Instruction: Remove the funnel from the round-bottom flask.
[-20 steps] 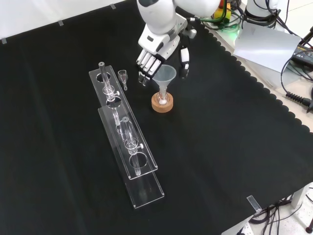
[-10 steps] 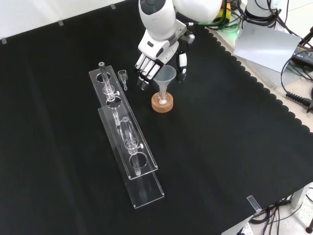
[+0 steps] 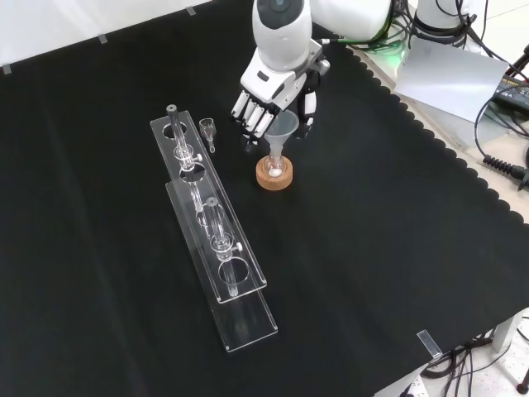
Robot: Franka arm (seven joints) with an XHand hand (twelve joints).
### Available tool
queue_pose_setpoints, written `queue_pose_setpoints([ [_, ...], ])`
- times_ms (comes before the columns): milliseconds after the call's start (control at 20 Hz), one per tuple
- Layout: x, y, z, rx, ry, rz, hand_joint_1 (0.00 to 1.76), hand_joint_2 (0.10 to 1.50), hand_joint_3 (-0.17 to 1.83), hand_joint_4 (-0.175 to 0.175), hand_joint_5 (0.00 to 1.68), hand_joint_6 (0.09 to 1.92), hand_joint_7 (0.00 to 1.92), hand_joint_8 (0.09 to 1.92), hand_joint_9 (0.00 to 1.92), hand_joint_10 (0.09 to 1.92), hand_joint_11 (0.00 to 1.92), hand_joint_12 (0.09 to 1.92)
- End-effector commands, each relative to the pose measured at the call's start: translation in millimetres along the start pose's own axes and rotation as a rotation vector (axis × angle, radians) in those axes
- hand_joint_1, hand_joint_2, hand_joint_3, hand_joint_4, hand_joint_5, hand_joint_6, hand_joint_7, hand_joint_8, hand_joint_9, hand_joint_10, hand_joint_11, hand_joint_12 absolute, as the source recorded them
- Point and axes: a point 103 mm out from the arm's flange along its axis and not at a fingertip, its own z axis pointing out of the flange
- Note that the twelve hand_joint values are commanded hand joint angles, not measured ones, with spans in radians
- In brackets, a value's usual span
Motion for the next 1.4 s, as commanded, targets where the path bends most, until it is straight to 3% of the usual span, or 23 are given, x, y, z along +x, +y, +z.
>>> queue_pose_setpoints([
  [50,-2.3,-1.9,-11.0,-0.024,-0.027,0.003,0.79,0.68,0.50,-0.046,0.58,0.12,0.54,0.68,0.92,0.52,0.52,1.29],
  [500,-13.4,-11.4,-39.0,-0.019,-0.030,0.005,0.80,0.69,0.51,-0.043,0.65,0.17,0.58,0.68,0.97,0.52,0.55,1.28],
  [850,-17.5,-22.2,-62.4,-0.056,-0.020,0.027,0.80,0.68,0.53,-0.038,0.55,0.58,0.60,0.68,1.00,0.47,0.56,1.27],
  [1400,-28.1,-39.4,-96.6,-0.114,-0.019,0.046,0.80,0.68,0.53,-0.040,0.53,0.63,0.61,0.68,1.00,0.47,0.57,1.27],
])
